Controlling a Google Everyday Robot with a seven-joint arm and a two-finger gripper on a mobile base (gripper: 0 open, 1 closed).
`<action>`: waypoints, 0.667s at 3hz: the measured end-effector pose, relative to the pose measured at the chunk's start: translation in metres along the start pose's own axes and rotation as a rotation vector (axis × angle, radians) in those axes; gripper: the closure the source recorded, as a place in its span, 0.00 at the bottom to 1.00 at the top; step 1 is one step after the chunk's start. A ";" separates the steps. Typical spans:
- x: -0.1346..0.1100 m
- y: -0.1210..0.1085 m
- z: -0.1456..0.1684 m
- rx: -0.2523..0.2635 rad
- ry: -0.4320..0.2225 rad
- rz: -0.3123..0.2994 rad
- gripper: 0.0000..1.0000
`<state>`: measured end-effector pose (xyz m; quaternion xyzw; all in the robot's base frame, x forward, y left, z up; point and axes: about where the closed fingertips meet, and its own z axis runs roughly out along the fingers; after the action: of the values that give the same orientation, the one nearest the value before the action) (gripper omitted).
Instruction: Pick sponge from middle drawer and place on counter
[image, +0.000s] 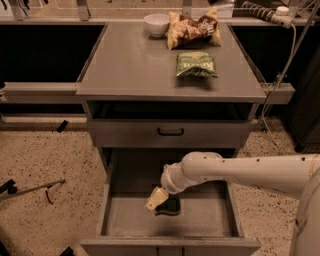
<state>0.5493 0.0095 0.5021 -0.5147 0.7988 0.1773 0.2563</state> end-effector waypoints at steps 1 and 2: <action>0.012 -0.006 0.009 -0.003 -0.009 0.032 0.00; 0.045 -0.023 0.024 0.014 0.002 0.106 0.00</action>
Offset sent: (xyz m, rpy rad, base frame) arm 0.0238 -0.0701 -0.0903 0.0089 0.0932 -0.2053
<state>0.5608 -0.0196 0.4561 -0.4701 0.8263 0.1843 0.2494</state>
